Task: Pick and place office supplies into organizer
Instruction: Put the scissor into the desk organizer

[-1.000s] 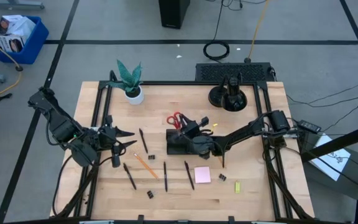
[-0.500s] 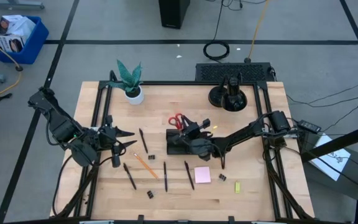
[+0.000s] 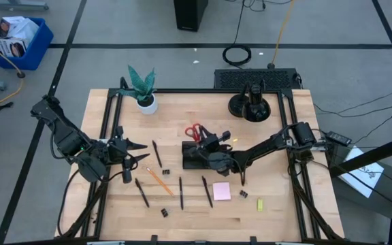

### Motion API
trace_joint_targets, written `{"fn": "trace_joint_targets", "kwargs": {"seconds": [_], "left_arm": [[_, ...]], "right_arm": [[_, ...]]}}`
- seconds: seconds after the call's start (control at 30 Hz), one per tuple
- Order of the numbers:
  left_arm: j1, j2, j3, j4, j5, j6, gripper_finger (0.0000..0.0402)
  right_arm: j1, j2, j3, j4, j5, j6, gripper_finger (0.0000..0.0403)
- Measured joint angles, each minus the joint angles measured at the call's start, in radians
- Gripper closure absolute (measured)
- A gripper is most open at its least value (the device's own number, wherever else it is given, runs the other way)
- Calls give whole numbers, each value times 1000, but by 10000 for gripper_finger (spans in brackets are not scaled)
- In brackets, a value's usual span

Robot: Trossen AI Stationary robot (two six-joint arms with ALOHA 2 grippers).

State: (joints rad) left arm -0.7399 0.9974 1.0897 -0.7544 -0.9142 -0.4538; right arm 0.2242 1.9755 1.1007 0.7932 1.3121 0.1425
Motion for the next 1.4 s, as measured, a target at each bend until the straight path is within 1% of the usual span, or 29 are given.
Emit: {"fn": "trace_joint_targets", "kwargs": {"seconds": [0.27, 0.5, 0.87, 1.4], "left_arm": [[0, 0, 0, 0, 0, 4, 275], [0, 0, 0, 0, 0, 3, 275], [0, 0, 0, 1, 0, 0, 275], [0, 0, 0, 2, 0, -3, 275]], "right_arm": [[14, 0, 0, -2, 4, 3, 388], [36, 0, 0, -3, 33, 3, 388], [56, 0, 0, -20, 34, 49, 388], [61, 0, 0, -26, 28, 52, 388]]}}
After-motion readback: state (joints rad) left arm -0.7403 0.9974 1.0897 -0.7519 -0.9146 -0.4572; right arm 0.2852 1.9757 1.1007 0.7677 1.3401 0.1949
